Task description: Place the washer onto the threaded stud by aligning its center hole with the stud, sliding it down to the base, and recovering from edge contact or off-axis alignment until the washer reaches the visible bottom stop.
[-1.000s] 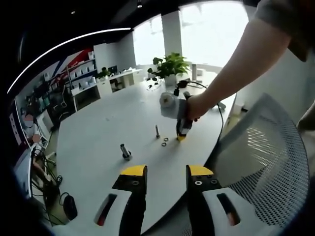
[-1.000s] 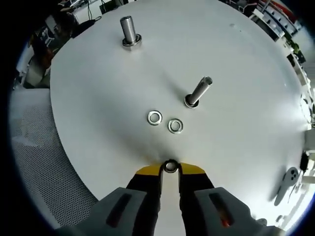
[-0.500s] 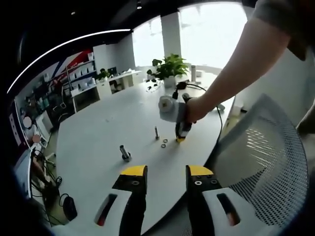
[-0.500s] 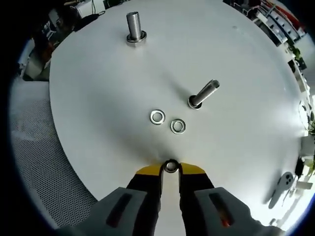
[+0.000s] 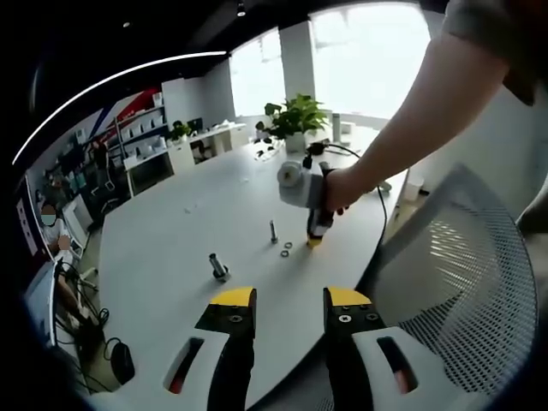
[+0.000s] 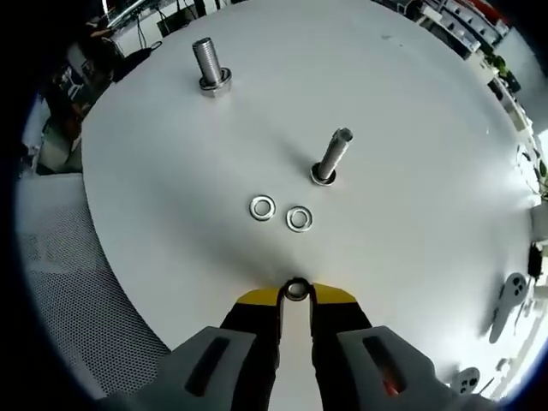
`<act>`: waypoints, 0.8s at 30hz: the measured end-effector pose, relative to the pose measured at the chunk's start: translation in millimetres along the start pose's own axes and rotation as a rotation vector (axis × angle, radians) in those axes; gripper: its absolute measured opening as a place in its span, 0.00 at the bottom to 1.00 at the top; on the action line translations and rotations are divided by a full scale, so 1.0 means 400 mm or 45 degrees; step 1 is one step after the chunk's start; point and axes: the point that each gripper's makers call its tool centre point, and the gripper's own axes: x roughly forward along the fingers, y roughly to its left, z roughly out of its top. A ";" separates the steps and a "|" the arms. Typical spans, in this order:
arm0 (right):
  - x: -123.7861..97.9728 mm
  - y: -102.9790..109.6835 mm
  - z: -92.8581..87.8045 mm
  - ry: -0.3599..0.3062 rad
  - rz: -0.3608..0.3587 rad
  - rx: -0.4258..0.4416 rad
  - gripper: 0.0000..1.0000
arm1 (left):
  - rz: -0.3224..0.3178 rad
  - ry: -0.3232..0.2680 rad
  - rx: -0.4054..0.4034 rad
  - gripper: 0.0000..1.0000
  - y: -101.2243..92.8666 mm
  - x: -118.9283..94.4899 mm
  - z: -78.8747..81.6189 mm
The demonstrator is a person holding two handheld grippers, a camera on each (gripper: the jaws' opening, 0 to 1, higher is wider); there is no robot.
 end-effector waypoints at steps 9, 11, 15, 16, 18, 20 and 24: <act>-0.001 0.012 0.010 -0.029 0.025 0.010 0.13 | 0.002 0.002 -0.003 0.29 0.003 0.000 -0.001; -0.003 0.013 0.014 -0.035 0.028 0.007 0.13 | 0.003 0.004 -0.004 0.29 0.002 0.000 -0.002; -0.019 0.010 0.036 -0.061 0.021 -0.018 0.13 | 0.007 0.005 -0.008 0.29 0.005 0.000 -0.002; -0.026 0.009 0.044 -0.072 0.020 -0.023 0.13 | 0.006 0.003 -0.010 0.29 0.004 0.000 -0.002; -0.034 0.004 0.055 -0.089 0.016 -0.026 0.13 | 0.008 0.003 -0.007 0.29 0.004 0.000 -0.002; -0.044 -0.002 0.068 -0.109 0.011 -0.028 0.13 | 0.006 0.008 -0.008 0.29 0.003 0.001 -0.003; -0.063 -0.015 0.091 -0.153 -0.001 -0.024 0.13 | 0.009 0.005 -0.009 0.29 0.005 0.000 -0.003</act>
